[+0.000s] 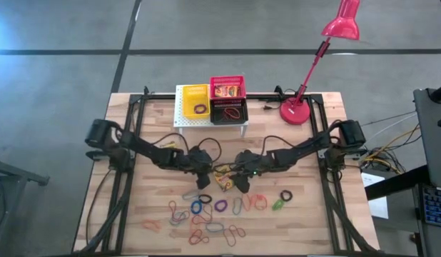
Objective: Pick & Place Office Desk Supplies
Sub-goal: Put the yellow crayon box into the red bin on the shelf
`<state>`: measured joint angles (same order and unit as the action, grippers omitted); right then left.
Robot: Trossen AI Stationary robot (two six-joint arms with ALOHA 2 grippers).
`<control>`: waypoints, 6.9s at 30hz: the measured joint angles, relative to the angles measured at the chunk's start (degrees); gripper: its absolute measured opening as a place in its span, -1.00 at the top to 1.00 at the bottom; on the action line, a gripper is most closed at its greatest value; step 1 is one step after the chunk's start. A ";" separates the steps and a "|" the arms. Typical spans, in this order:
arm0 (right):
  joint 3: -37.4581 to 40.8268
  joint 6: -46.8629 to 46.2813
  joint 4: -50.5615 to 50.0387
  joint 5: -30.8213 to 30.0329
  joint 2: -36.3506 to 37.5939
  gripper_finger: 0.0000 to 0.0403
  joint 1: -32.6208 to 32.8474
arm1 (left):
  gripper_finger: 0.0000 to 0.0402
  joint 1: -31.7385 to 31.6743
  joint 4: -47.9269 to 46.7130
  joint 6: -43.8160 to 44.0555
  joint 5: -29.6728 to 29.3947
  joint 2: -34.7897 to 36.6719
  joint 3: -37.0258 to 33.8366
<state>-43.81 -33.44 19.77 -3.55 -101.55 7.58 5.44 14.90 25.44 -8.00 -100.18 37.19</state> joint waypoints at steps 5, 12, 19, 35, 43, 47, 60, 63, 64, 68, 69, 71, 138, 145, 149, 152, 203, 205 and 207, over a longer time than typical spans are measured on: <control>0.00 0.49 0.22 -0.09 1.60 0.08 0.60 | 0.68 -0.41 2.42 -0.04 3.08 -1.69 0.06; -0.02 0.92 0.34 -0.07 2.80 0.08 1.88 | 0.98 -0.38 2.84 -2.77 4.97 -1.99 0.13; 0.00 0.49 -1.18 -0.10 2.81 0.08 3.86 | 0.99 -0.40 0.50 -5.39 5.45 2.98 -0.09; 5.91 6.13 5.20 -13.31 2.77 0.08 5.27 | 1.00 -0.13 -3.49 -10.65 5.32 15.32 -0.05; 10.80 14.27 21.47 -11.63 2.77 0.08 3.91 | 1.00 -0.12 -3.28 -10.96 5.72 15.67 -0.03; 10.56 14.14 21.55 -11.42 1.84 -0.01 3.22 | 1.00 -0.13 -2.80 -11.13 5.72 15.67 -0.03; 4.54 17.71 34.77 -0.32 -12.44 -0.11 1.75 | 1.00 -0.13 -2.10 -11.83 5.71 15.67 0.00; 4.73 16.57 34.44 -0.38 -12.34 0.09 1.77 | 1.00 -0.14 -2.12 -11.81 5.71 15.67 0.02; 4.79 16.09 34.44 -0.52 -12.07 0.17 1.78 | 0.99 -0.14 -2.08 -11.77 5.69 15.67 0.02; 5.01 14.68 34.43 -0.92 -9.39 0.48 1.96 | 0.89 -0.14 -2.54 -11.67 5.92 16.08 0.14; 5.01 14.62 34.40 -0.94 -8.71 0.56 2.01 | 0.84 -0.14 -2.79 -11.70 6.32 16.58 0.15; 5.02 14.61 33.40 -1.06 -7.05 0.71 2.25 | 0.72 -0.14 -3.79 -11.73 6.74 18.13 0.48; 1.86 27.89 38.64 -22.89 1.33 0.76 9.07 | 0.86 6.46 28.08 -15.14 1.54 13.34 -8.49; 1.72 21.11 11.54 -22.80 9.77 0.47 9.07 | 0.79 6.46 10.25 -13.06 1.54 15.26 -5.10; 0.15 18.62 -4.48 -22.99 14.89 0.20 9.02 | 0.77 6.48 -7.07 -13.01 1.61 15.28 -0.62; -0.67 20.44 -7.54 -22.09 16.19 0.04 9.00 | 0.79 6.48 -14.78 -13.01 1.58 15.29 2.18; -3.66 6.61 -20.93 -30.45 23.72 0.90 14.35 | 0.23 6.88 -18.69 -13.69 -2.69 21.64 3.73; -3.40 7.30 -20.80 -32.19 27.29 0.90 14.14 | 0.24 6.96 -16.64 -13.69 -4.27 20.79 3.69; -3.41 8.94 -20.51 -34.28 30.48 0.90 12.98 | 0.25 6.96 -13.42 -13.69 -5.55 19.49 3.65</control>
<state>-47.22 -24.50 -0.74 -37.83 -71.08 20.56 12.40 1.48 11.75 -13.55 -80.70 40.84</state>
